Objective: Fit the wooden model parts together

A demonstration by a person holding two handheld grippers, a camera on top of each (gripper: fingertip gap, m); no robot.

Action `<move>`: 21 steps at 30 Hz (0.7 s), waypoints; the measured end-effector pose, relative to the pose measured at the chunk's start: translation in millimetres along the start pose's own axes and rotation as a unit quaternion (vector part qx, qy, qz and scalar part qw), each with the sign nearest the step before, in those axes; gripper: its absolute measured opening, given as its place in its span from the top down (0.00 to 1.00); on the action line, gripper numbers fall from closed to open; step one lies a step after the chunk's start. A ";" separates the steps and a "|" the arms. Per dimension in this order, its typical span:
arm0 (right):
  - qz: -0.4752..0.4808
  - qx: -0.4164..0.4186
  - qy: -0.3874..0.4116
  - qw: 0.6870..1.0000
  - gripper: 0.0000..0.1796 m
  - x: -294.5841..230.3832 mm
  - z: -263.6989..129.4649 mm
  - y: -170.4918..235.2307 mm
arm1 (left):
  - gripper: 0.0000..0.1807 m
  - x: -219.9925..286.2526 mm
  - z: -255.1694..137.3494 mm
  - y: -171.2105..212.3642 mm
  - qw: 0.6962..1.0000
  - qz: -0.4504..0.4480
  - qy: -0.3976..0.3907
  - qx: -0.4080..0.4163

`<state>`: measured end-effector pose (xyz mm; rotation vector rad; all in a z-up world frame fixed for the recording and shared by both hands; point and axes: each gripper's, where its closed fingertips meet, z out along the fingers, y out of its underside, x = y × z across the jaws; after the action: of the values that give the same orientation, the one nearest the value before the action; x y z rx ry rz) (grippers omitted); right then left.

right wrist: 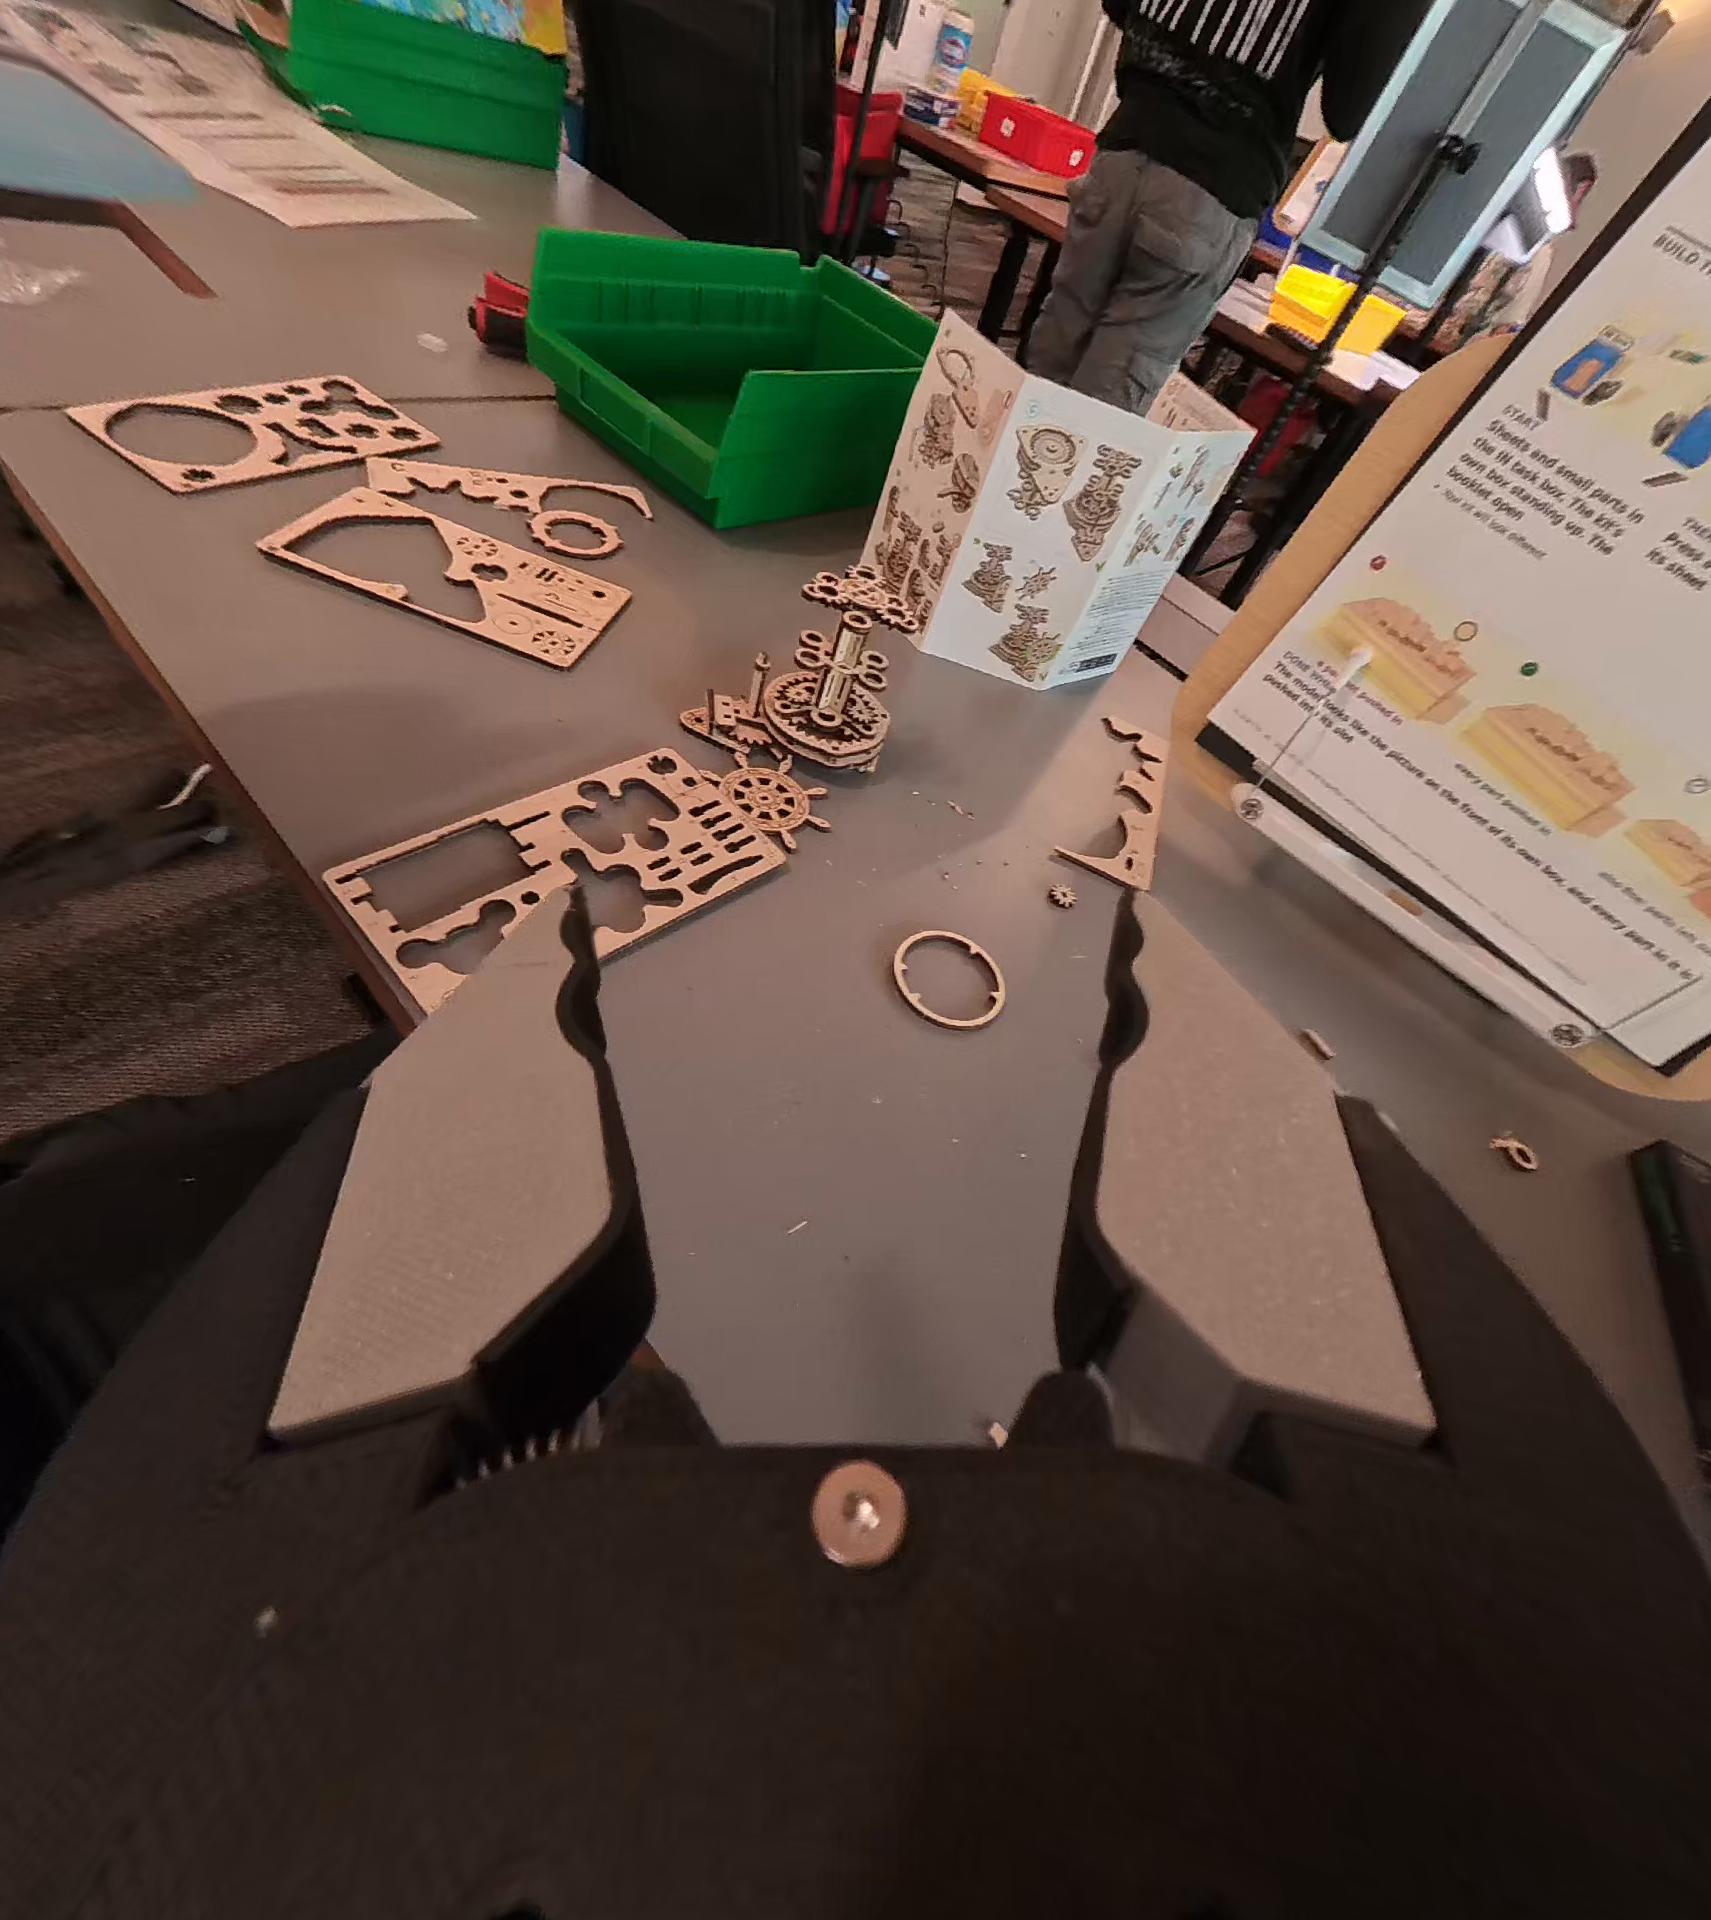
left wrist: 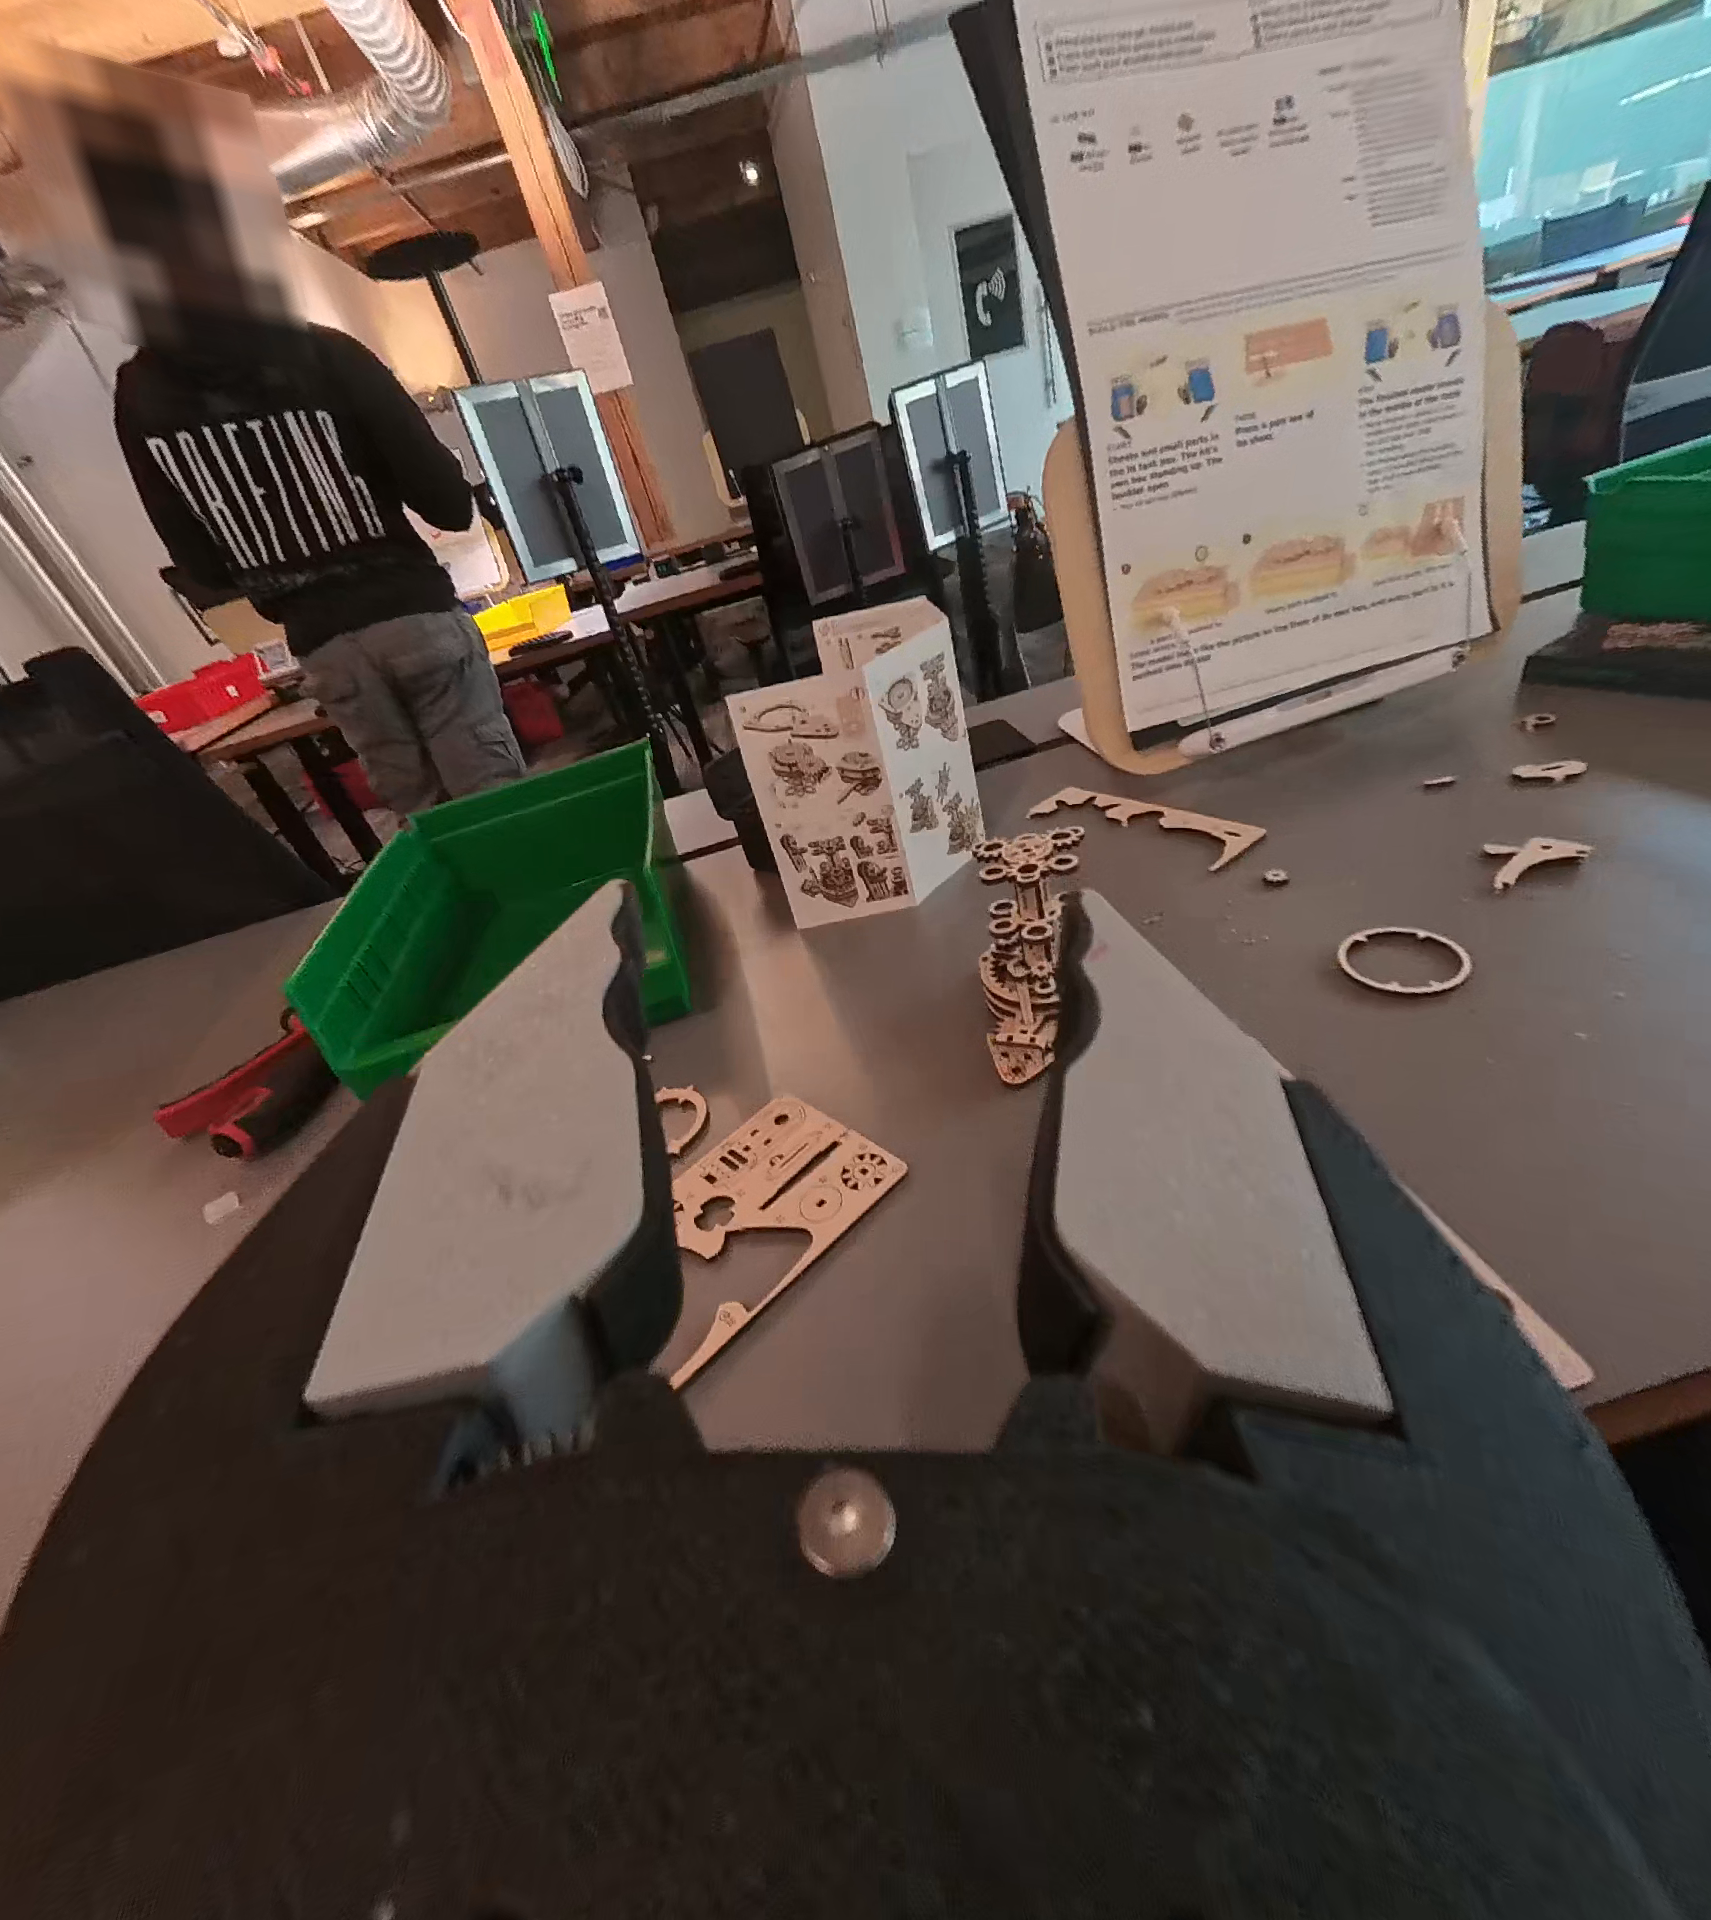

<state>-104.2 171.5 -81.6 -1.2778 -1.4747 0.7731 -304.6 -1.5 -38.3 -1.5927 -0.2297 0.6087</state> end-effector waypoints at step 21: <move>-0.156 0.019 0.020 0.987 0.48 -64.7 7.4 -17.2 | 0.69 72.8 12.1 -2.6 0.978 0.209 -0.001 0.008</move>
<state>-120.2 106.1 -85.6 -0.9956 -1.5723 0.5610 -249.4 45.1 -53.6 -1.6354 0.1140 0.9321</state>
